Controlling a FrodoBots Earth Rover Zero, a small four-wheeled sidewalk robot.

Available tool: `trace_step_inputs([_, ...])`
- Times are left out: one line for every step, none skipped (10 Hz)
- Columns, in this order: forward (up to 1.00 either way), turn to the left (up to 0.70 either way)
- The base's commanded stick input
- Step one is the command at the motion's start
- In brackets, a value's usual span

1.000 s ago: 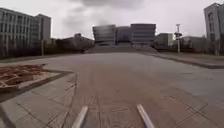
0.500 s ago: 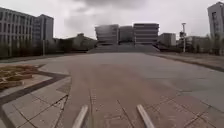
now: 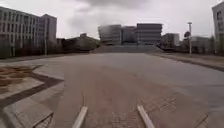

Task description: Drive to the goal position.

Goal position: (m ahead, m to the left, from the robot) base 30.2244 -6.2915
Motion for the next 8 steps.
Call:
trace_step_inputs([1.0,0.0])
trace_step_inputs([1.0,0.0])
trace_step_inputs([1.0,0.0])
trace_step_inputs([1.0,0.0])
trace_step_inputs([1.0,0.0])
trace_step_inputs([1.0,0.0])
trace_step_inputs([1.0,0.0])
trace_step_inputs([1.0,-0.05])
